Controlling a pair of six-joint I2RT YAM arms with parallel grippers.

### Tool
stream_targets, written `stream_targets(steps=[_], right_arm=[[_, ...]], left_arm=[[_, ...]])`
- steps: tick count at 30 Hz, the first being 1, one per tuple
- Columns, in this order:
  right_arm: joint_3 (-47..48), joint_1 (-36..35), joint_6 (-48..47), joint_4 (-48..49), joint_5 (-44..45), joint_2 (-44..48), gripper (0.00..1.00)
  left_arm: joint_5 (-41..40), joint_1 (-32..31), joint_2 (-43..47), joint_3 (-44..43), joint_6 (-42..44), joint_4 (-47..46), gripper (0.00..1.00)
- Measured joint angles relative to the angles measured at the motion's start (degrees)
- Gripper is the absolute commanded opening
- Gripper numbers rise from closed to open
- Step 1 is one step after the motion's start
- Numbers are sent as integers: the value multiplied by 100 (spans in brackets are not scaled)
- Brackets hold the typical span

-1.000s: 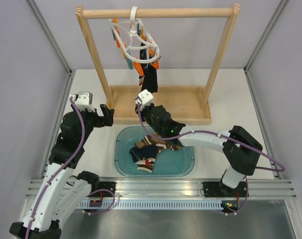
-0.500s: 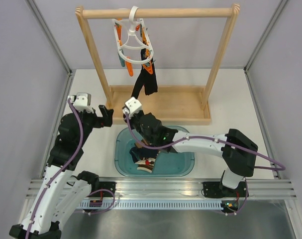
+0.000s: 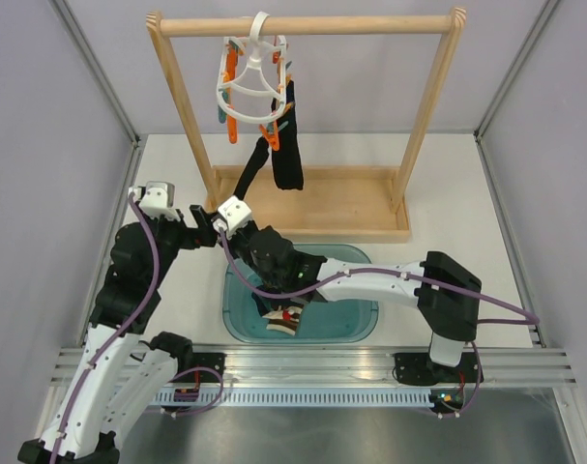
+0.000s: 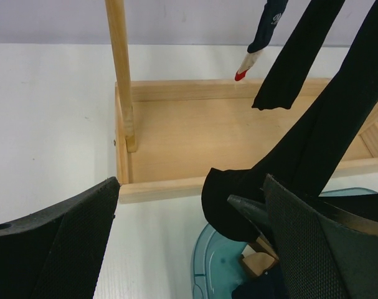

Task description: Remove the socks clipped to the hanger

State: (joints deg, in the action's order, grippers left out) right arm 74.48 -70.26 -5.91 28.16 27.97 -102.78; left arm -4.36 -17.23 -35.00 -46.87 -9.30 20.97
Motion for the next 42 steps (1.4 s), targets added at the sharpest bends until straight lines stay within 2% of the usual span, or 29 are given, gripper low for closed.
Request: stream_targets(steps=[16,29,31,32,33,34,42], right_arm=[[334,-127,-146,-232,-59,-26,1],[592,-190,-216,-393,-531,-90,1],[592,-197,-238,-407,-516,-94,11],[592,-199,-249,-407,-498,-98,23],[592,-199,-251,-409,-459,-105,78],[592,-201,-238,-411,-391,-109,98],[219,-195,-299,-326,234,22,98]], left_arm=[[-92,0,184,2,0,-2,100],[-997,0,678,2,4,-4,100],[-1110,0,704,2,4,-4,100],[-1152,0,704,2,4,-4,100],[-1178,0,699,2,4,-2,100],[-1198,0,699,2,2,-4,100],[-1314,4,682,17,52,-4,100]])
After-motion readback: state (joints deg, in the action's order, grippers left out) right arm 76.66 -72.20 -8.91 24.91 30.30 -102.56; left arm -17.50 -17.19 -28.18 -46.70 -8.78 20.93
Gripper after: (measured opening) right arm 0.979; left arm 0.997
